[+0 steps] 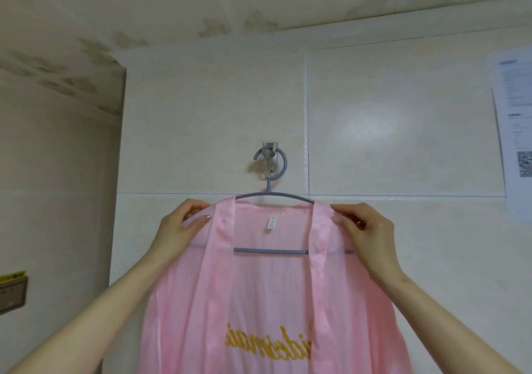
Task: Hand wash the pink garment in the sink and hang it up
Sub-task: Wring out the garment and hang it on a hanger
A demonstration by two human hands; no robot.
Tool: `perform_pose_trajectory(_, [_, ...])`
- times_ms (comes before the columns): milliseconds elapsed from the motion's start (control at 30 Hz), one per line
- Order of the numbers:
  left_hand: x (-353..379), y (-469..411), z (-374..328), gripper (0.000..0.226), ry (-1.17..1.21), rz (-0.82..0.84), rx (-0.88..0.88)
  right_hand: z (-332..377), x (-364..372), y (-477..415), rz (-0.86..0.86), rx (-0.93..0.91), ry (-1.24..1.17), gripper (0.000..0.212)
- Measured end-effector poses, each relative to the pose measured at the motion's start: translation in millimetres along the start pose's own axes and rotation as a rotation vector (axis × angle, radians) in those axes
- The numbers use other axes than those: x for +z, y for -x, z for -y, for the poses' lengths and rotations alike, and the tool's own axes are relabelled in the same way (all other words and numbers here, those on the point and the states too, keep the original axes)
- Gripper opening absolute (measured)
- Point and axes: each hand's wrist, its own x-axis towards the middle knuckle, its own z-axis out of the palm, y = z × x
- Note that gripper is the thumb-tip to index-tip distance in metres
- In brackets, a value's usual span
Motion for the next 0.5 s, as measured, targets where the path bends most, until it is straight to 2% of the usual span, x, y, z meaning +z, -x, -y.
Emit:
perform_pose_trajectory(67, [-1, -1, -2, 0.018, 0.045, -0.001, -0.041, -4, 4, 3, -0.024, 0.021, 0.034, 0.022])
perform_pose_trajectory(100, [-3, -1, -4, 0.017, 0.075, 0.017, -0.065, -4, 7, 5, -0.059, -0.017, 0.137, 0.019])
perform_pose_trajectory(167, [-8, 0, -5, 0.023, 0.127, 0.052, -0.116, 4, 15, 13, -0.147, -0.246, 0.397, 0.023])
perform_pose_trajectory(200, [-11, 3, -2, 0.028, 0.134, 0.031, -0.152, 7, 21, 19, -0.155, -0.370, 0.425, 0.028])
perform_pose_trajectory(233, [-13, 9, 3, 0.033, 0.125, -0.024, -0.200, 13, 31, 28, -0.123, -0.418, 0.363, 0.029])
perform_pose_trajectory(267, [-15, 17, 10, 0.034, 0.115, -0.093, -0.258, 25, 41, 40, -0.043, -0.386, 0.241, 0.026])
perform_pose_trajectory(300, [-15, 28, 17, 0.034, 0.087, -0.144, -0.315, 38, 53, 54, 0.084, -0.250, 0.070, 0.023])
perform_pose_trajectory(333, [-14, 41, 26, 0.036, 0.047, -0.160, -0.370, 49, 67, 68, 0.240, -0.023, -0.104, 0.021])
perform_pose_trajectory(400, [-10, 72, 43, 0.039, -0.058, -0.133, -0.453, 60, 99, 97, 0.515, 0.389, -0.290, 0.025])
perform_pose_trajectory(500, [-13, 112, 67, 0.031, -0.254, -0.129, -0.460, 51, 140, 124, 0.609, 0.573, -0.329, 0.044])
